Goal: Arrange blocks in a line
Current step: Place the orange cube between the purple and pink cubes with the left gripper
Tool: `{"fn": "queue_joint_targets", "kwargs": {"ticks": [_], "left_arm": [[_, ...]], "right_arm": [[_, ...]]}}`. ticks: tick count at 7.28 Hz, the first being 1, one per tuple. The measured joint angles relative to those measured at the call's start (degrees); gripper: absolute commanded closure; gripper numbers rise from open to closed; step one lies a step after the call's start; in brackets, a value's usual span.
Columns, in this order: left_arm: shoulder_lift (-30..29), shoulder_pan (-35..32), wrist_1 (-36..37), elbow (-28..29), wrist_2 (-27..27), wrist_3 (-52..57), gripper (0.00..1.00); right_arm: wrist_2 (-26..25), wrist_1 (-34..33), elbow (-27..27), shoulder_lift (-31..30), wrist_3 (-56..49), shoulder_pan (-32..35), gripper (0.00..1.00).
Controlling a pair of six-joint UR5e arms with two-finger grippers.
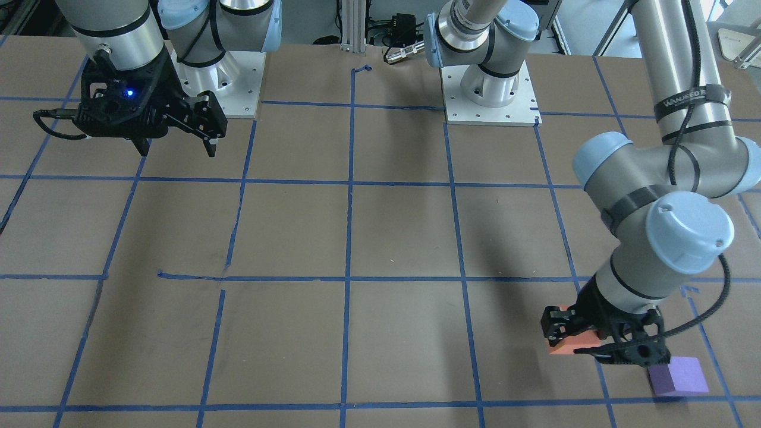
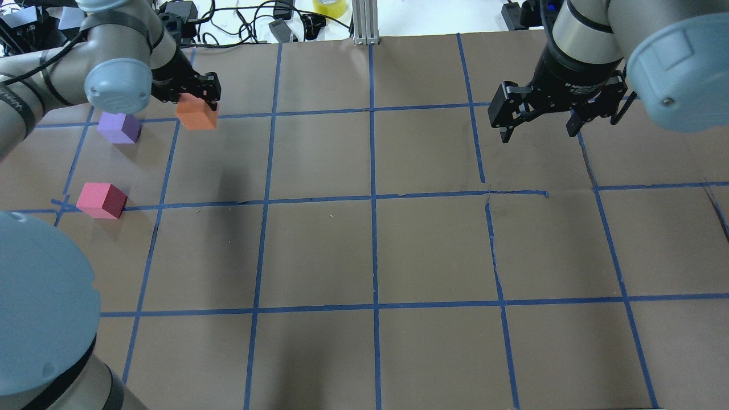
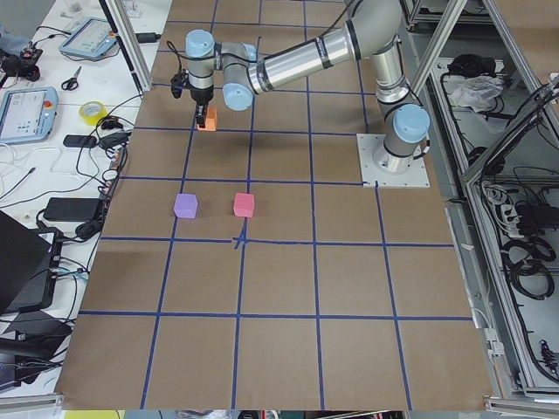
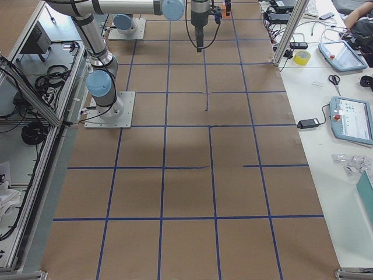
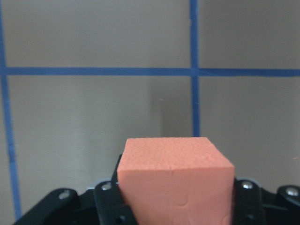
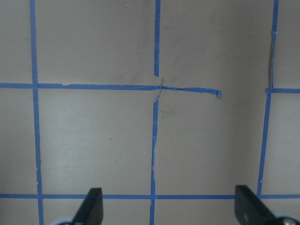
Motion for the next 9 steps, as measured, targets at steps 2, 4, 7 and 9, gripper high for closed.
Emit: {"fn": "queue_joint_targets", "kwargs": {"ticks": [2,4,7,9], "left_arm": [[-1.18,8.21,0.03,0.25,-1.44,11.17,1.0],[-3.61,14.51,0.82,0.92,-4.94,18.57,1.0],[-6.32,18.03,1.73,1.54,-5.49,22.18,1.0],[-6.29,19.39,1.61,0.12,-5.27,22.15,1.0]], "right_arm": [[-0.12,0.29,0.03,0.0,-0.19,-0.02,0.0],[-0.2,0.33,0.04,0.0,-0.26,-0.02,0.0],[-0.27,0.37,0.1,0.0,-0.24,-0.1,0.0],[-0.41,0.42,0.15,0.0,-0.34,-0.11,0.0]]}}
